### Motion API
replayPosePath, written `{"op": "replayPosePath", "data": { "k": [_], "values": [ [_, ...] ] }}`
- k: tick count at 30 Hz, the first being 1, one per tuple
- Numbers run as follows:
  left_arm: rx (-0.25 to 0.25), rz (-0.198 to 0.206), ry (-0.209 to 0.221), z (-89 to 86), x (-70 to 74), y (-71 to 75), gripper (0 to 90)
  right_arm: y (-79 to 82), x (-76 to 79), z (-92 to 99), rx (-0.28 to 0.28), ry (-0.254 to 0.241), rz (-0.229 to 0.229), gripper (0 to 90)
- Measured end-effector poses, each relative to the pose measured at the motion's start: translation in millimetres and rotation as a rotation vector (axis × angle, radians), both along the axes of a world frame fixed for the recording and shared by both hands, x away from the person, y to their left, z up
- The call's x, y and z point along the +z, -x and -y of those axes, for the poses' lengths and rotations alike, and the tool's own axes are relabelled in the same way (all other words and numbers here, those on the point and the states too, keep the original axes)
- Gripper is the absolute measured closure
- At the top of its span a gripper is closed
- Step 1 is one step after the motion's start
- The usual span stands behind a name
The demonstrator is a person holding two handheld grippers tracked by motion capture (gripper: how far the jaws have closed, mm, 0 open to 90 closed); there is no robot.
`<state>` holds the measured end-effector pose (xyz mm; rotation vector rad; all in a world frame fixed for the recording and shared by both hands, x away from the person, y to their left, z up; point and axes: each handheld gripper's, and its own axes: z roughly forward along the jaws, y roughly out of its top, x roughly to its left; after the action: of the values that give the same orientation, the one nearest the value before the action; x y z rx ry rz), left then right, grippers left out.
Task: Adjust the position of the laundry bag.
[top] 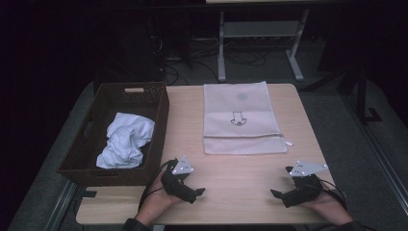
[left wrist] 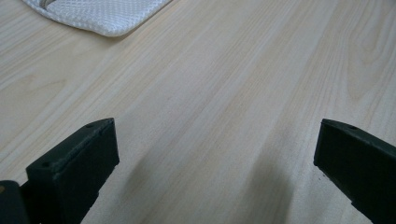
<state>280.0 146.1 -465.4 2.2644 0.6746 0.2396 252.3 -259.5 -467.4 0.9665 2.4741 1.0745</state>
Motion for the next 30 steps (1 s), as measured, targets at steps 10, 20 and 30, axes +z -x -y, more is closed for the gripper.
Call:
{"op": "replayPosePath", "data": {
  "k": [10,20,30],
  "values": [
    [-0.001,-0.021,-0.013,2.2,-1.3,-1.9,0.0,-1.8,-1.4,-1.6,-0.007,-0.016,0.002,0.0],
    [-0.005,-0.019,0.0,2.1,-1.0,-0.1,0.0,-4.6,-1.2,-7.1,-0.007,-0.01,0.004,0.0],
    [-0.004,-0.029,0.03,1.6,0.3,-1.6,0.0,-14.5,2.6,-13.2,0.0,-0.047,0.005,0.0]
  ]
}}
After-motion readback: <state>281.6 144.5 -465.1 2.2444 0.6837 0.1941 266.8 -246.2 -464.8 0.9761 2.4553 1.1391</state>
